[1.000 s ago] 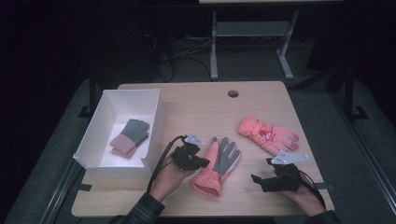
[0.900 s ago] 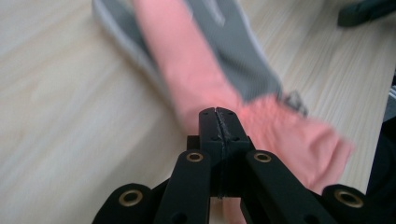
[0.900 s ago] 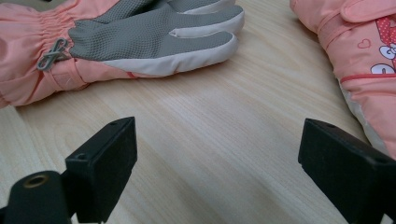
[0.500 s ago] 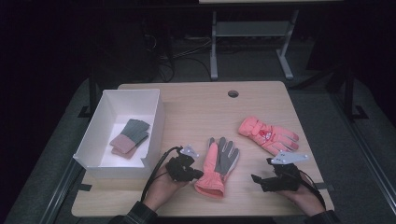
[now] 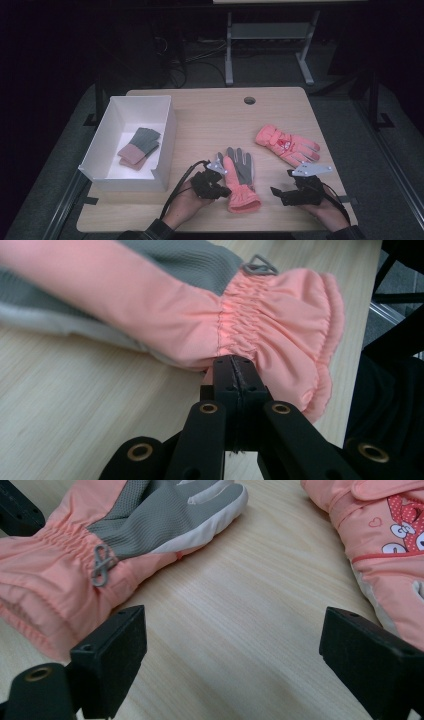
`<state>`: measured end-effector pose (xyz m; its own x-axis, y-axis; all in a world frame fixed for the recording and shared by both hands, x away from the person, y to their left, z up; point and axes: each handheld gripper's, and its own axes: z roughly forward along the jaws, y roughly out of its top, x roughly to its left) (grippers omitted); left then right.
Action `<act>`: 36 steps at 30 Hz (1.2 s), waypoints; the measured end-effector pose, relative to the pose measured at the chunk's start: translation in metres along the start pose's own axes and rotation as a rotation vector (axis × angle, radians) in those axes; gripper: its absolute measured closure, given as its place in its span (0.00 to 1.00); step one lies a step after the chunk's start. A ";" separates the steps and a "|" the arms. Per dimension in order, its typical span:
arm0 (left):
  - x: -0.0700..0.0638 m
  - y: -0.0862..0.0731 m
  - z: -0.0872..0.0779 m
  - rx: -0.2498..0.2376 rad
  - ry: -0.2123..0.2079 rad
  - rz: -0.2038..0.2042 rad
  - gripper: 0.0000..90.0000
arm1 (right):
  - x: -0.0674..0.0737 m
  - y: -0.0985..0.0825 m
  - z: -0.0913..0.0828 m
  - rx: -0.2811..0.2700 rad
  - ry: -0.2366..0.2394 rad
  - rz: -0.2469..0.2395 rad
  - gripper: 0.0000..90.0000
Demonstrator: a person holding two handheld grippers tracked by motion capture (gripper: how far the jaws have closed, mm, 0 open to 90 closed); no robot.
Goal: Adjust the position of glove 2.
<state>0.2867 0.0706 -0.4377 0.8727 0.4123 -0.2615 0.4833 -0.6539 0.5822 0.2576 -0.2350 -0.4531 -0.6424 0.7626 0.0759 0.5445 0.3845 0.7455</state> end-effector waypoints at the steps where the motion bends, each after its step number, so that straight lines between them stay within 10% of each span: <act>1: 0.000 0.002 0.002 0.001 -0.004 0.005 1.00 | 0.000 -0.001 0.000 -0.003 -0.003 -0.002 0.13; 23: -0.008 0.042 0.038 0.009 -0.049 0.057 1.00 | -0.009 -0.017 -0.017 0.003 -0.011 0.011 0.13; 30: -0.008 0.033 0.023 -0.014 -0.036 0.064 0.98 | -0.010 -0.016 -0.017 0.017 -0.016 0.001 0.13; 36: -0.002 0.013 -0.001 -0.034 0.030 0.063 0.77 | -0.015 -0.008 -0.024 0.022 -0.008 0.020 0.12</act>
<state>0.2912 0.0620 -0.4287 0.8987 0.3899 -0.2006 0.4242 -0.6574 0.6227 0.2501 -0.2616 -0.4440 -0.6268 0.7744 0.0857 0.5694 0.3803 0.7288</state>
